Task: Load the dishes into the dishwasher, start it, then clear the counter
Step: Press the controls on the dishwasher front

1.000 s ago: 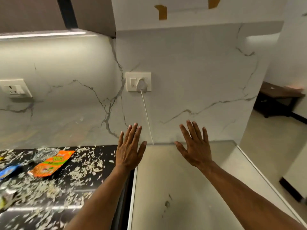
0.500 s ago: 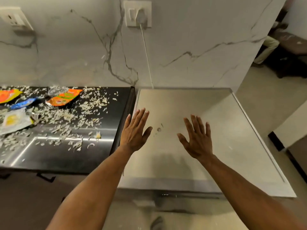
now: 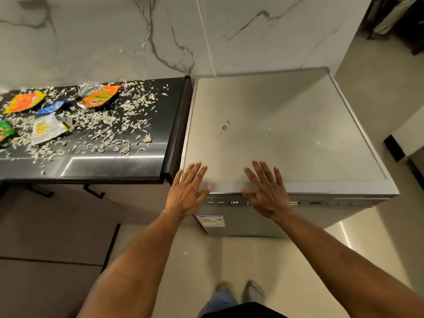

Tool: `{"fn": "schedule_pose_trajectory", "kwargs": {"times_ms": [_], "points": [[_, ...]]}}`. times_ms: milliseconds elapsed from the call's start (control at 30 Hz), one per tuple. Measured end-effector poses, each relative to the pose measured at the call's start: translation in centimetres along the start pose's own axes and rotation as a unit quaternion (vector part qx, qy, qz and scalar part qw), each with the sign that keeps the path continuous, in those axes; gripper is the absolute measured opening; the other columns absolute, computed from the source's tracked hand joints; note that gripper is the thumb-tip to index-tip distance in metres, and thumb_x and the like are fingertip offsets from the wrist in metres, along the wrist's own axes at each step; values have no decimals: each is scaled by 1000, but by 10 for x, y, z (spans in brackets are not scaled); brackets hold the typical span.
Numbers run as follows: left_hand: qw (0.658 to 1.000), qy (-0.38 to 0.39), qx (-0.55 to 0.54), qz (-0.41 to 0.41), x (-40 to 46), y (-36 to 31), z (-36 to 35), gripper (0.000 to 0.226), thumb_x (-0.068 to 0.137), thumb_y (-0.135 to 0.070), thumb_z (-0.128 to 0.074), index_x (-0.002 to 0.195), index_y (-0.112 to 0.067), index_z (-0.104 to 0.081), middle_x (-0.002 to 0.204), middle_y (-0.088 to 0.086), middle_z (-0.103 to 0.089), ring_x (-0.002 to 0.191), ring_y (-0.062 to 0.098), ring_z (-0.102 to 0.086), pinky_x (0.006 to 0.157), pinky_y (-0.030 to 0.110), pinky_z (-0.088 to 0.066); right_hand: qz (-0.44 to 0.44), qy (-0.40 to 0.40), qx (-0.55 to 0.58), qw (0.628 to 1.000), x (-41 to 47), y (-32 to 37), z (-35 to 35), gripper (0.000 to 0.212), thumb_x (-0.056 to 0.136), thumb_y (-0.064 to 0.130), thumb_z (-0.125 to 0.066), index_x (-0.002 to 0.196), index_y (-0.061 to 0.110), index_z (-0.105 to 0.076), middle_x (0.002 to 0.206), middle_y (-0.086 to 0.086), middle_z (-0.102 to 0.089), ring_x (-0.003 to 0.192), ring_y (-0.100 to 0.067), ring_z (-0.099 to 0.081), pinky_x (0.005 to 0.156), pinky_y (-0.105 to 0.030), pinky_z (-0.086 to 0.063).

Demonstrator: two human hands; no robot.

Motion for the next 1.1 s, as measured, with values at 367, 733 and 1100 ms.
{"fn": "schedule_pose_trajectory", "kwargs": {"times_ms": [367, 733, 1100], "points": [[993, 10, 72, -90, -19, 28, -39, 89, 86, -65, -40, 155, -21, -6, 163, 2, -8, 150, 20, 1, 120, 44, 2, 24, 39, -106, 993, -7, 12, -27, 88, 83, 74, -26, 155, 26, -15, 163, -5, -10, 150, -26, -9, 118, -53, -8], [979, -137, 109, -99, -17, 28, -55, 108, 68, -54, -78, 151, -16, -19, 154, 7, -30, 143, 27, -21, 118, 48, -15, 38, -138, -160, 977, -17, -5, -34, 89, 76, 66, -55, 150, 24, -29, 155, -10, -34, 141, -33, -32, 114, -49, -17], [964, -217, 121, -97, -18, 26, -59, 93, 70, -42, -80, 146, -16, -31, 146, 7, -42, 135, 28, -35, 116, 46, -22, 46, -174, -128, 975, -17, -7, -39, 94, 73, 62, -69, 148, 20, -32, 151, -11, -38, 139, -35, -34, 113, -51, -25]]}}
Point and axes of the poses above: each hand's wrist, its own x-axis towards the middle knuckle, its own z-axis out of the back of the hand, y = z × x, the point moved 5 cm from there along x, towards the middle knuckle
